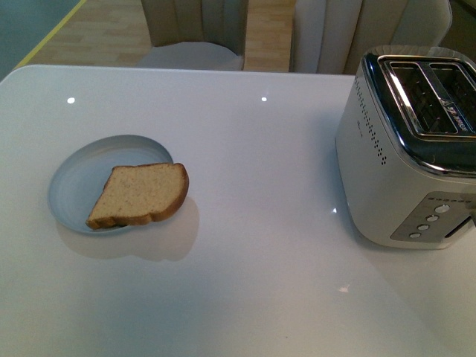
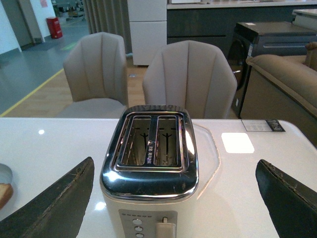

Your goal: Left arm holds plate, right arm toasts bread

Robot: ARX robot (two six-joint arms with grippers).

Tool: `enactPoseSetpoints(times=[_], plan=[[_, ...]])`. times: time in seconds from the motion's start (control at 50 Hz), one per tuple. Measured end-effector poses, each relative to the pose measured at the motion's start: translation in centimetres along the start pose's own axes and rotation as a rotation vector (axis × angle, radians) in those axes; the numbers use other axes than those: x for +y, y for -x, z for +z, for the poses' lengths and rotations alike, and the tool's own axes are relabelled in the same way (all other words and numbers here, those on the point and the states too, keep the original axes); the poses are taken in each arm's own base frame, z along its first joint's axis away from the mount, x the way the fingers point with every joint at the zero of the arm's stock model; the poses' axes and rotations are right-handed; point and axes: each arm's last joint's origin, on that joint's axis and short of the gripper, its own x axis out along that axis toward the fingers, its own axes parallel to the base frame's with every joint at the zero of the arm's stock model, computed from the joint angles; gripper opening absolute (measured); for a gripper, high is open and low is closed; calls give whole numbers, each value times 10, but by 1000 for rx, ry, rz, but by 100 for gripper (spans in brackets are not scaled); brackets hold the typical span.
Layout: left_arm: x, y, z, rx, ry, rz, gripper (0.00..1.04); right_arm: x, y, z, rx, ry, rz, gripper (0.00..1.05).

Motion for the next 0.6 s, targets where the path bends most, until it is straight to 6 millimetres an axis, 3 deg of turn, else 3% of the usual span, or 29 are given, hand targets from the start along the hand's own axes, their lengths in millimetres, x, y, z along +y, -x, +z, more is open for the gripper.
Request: enactPoseSetpoints(times=[0.2,0.3,0.34,0.44,0.601], plan=[[0,0,0,3,3,4,98,0,0,0,0,0,0,96],[0,-4,-3,296,127,216,98,0,0,0,0,0,1,96],[0,-8,-3,331,159,233,98,0,0,0,0,0,0,96],[-1,-26,13,298,235,180,98,0,0,0,0,0,0,96],[4,-83,34,253,248,73,98,0,0,0,0,0,0,96]])
